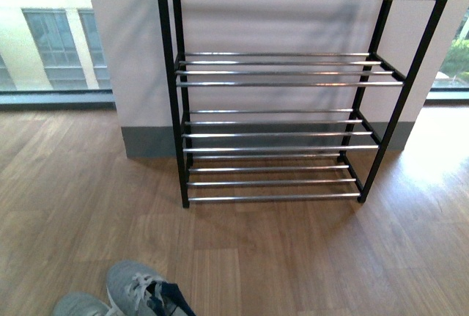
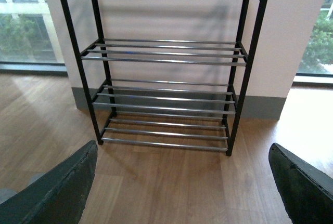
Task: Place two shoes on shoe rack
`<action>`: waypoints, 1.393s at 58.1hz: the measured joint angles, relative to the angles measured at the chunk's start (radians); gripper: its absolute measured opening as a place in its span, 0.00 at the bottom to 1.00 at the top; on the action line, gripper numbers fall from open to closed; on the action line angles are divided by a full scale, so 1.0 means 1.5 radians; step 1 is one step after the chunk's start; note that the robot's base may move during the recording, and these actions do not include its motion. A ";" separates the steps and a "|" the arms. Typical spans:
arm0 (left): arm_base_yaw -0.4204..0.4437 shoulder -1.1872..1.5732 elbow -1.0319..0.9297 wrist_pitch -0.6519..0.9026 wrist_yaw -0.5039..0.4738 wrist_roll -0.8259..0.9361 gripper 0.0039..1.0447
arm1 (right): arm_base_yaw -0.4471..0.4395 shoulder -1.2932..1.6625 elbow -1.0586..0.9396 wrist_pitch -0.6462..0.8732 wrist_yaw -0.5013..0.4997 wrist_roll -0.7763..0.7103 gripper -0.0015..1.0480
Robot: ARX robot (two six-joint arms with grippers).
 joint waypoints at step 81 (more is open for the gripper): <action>-0.122 1.661 0.628 0.127 -0.025 -0.519 0.91 | 0.000 0.000 0.000 0.000 0.001 0.000 0.91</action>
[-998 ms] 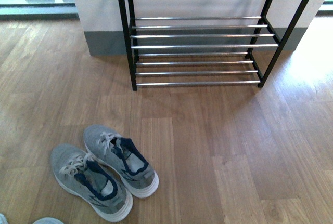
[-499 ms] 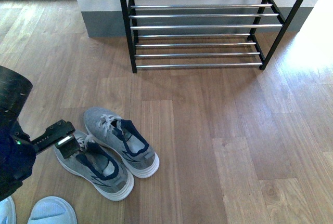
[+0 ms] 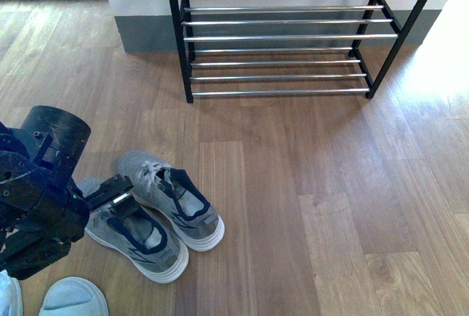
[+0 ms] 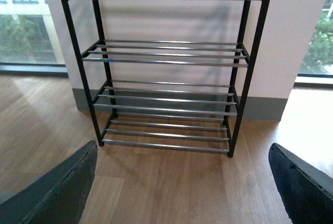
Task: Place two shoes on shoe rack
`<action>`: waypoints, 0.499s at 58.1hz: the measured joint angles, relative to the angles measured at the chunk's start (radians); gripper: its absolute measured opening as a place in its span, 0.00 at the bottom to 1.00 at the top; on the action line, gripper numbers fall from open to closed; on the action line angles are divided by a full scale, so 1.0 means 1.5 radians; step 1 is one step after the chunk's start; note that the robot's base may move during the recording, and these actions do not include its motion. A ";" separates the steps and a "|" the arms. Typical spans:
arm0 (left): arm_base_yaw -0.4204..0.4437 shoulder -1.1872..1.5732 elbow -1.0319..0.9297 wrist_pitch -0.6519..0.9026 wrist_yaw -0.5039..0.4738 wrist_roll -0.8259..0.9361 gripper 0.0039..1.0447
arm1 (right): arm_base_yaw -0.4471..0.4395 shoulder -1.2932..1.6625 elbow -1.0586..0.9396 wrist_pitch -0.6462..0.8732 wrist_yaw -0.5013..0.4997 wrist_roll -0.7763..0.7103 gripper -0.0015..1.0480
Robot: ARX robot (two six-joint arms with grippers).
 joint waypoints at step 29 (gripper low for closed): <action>-0.011 0.136 0.137 -0.016 0.005 -0.005 0.86 | 0.000 0.000 0.000 0.000 0.000 0.000 0.91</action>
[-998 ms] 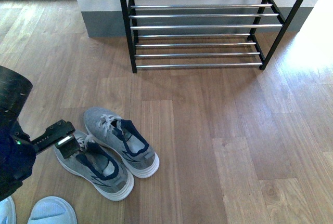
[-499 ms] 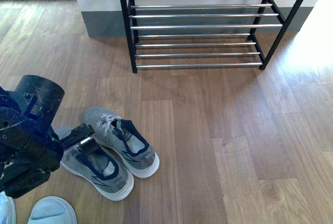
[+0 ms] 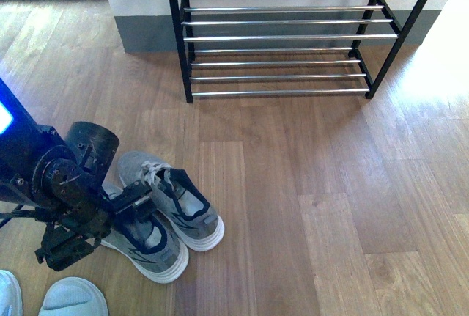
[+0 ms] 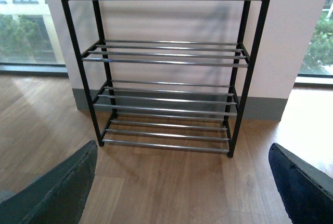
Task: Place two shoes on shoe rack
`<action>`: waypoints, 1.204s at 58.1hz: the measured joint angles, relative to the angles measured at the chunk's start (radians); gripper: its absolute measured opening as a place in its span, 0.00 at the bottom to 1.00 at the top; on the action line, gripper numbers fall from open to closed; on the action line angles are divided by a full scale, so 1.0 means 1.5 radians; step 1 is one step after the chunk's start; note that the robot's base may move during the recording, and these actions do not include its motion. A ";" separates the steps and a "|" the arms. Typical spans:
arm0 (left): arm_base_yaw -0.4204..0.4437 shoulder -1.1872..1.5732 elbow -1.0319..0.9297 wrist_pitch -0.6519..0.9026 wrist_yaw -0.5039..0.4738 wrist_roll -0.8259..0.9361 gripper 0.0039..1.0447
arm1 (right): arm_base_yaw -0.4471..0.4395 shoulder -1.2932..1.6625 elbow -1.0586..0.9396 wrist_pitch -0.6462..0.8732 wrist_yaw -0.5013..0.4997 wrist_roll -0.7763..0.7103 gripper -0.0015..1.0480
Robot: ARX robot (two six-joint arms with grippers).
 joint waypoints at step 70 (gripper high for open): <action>0.026 -0.295 -0.246 0.123 -0.139 0.146 0.01 | 0.000 0.000 0.000 0.000 0.000 0.000 0.91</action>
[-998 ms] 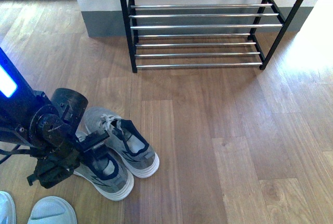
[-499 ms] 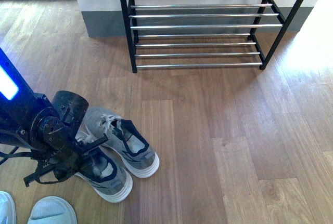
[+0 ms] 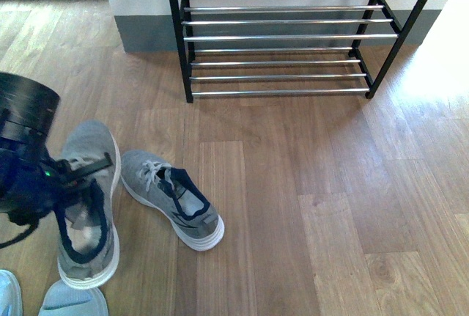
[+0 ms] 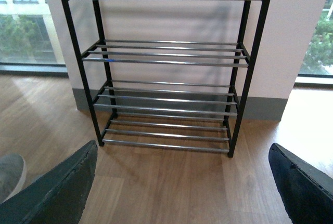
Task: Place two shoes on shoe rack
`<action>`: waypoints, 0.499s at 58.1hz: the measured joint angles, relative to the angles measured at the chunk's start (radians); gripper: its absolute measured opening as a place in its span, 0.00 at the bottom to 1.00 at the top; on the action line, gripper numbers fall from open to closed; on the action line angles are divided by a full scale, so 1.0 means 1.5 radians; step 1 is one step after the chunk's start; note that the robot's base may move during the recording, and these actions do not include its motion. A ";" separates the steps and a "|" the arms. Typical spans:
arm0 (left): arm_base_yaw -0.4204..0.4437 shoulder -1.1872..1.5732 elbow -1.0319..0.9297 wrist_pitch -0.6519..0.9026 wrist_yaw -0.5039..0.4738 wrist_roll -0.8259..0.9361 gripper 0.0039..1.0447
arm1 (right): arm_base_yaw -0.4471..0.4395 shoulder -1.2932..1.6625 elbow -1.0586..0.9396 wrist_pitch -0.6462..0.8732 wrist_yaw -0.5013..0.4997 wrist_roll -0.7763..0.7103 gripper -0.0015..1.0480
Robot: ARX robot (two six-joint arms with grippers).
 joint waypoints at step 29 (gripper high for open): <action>0.050 -0.695 -0.304 -0.043 -0.137 0.292 0.01 | 0.000 0.000 0.000 0.000 0.000 0.000 0.91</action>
